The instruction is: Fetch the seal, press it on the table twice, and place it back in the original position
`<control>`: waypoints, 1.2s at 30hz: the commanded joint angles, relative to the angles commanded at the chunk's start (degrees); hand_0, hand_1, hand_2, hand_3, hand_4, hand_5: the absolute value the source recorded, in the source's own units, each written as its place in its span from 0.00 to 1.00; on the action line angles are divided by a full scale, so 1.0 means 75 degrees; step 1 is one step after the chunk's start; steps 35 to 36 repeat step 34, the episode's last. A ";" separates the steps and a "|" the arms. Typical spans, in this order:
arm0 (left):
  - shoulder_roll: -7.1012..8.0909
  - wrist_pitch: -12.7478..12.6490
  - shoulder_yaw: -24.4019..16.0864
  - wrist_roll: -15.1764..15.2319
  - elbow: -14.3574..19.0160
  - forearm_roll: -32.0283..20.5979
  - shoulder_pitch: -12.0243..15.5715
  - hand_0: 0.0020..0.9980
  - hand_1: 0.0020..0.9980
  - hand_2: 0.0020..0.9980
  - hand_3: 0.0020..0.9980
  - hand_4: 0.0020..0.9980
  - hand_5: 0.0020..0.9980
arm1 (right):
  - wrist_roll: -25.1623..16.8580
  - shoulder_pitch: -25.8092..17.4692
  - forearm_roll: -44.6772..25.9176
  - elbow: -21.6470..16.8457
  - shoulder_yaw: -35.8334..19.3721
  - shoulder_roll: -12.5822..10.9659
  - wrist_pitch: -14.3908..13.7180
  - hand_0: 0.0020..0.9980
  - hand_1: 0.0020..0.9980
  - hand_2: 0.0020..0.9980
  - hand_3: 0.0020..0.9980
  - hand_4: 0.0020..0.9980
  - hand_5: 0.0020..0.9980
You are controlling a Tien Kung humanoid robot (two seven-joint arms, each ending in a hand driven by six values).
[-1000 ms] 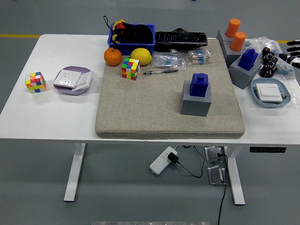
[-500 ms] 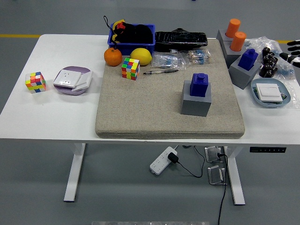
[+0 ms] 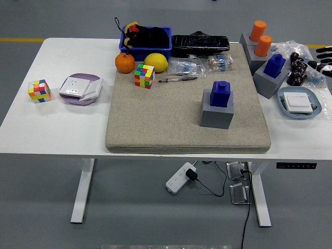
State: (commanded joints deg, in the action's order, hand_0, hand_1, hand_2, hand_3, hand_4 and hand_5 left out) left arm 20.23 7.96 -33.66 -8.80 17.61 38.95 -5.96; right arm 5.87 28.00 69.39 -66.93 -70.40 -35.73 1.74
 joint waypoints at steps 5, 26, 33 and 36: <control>0.0020 -0.0002 0.0021 0.0001 0.0005 0.0006 -0.0013 0.82 0.80 0.77 0.82 0.77 0.28 | 0.0005 -0.0006 0.0003 0.0004 -0.0019 -0.0011 -0.0004 0.85 0.75 0.73 0.75 0.89 0.43; 0.0011 0.0002 0.0038 0.0000 0.0005 -0.0005 0.0013 0.82 0.80 0.77 0.82 0.77 0.28 | 0.0015 -0.0009 0.0008 0.0012 -0.0007 -0.0023 -0.0021 0.84 0.75 0.73 0.75 0.89 0.43; 0.0002 0.0002 0.0020 0.0004 0.0000 -0.0007 0.0001 0.82 0.80 0.77 0.82 0.77 0.28 | 0.0020 -0.0011 0.0012 0.0014 -0.0029 -0.0016 -0.0027 0.85 0.75 0.73 0.75 0.89 0.43; 0.0000 0.0004 0.0021 0.0002 -0.0001 -0.0007 -0.0002 0.82 0.80 0.77 0.82 0.77 0.28 | 0.0021 -0.0013 0.0010 0.0014 -0.0034 -0.0017 -0.0027 0.85 0.75 0.73 0.75 0.89 0.43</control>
